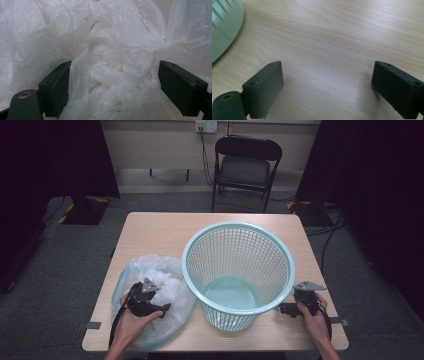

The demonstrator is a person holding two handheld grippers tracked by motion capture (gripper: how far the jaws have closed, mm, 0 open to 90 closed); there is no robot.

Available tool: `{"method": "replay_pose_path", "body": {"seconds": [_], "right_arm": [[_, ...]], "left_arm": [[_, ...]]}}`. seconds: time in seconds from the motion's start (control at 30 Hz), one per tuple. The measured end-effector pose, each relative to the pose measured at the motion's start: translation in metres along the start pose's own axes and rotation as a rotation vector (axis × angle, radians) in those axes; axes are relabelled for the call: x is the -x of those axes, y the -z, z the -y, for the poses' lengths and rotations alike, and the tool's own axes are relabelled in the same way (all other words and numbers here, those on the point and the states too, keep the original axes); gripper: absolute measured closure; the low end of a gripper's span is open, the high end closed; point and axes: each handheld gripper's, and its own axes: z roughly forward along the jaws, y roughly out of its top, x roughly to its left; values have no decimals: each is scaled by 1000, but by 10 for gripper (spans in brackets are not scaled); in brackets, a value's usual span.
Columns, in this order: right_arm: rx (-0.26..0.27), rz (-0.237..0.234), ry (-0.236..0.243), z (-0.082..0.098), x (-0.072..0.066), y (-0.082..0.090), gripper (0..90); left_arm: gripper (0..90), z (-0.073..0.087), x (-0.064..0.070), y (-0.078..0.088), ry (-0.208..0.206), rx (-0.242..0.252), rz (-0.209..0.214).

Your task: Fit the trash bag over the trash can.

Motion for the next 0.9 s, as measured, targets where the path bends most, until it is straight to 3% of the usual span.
{"method": "replay_pose_path", "body": {"seconds": [0.17,0.33,0.37,0.43,0.5,0.67,0.77,0.9], "right_arm": [[3,1,2,0,0,0,97],[3,1,3,0,0,0,97],[3,1,3,0,0,0,97],[3,-6,8,0,0,0,94],[5,-9,15,0,0,0,93],[2,-14,15,0,-1,0,93],[0,-17,15,0,-1,0,93],[1,-18,17,0,-1,0,93]], "left_arm": [[148,1,4,-5,-28,-32,-36],[154,4,-1,-7,22,-5,-6],[181,5,-2,-7,31,10,-10],[345,5,-5,-4,36,22,-7],[453,6,-8,-3,38,31,-4],[726,5,-15,-1,49,28,8],[804,6,-19,0,65,41,24],[824,5,-20,4,55,70,45]]}}
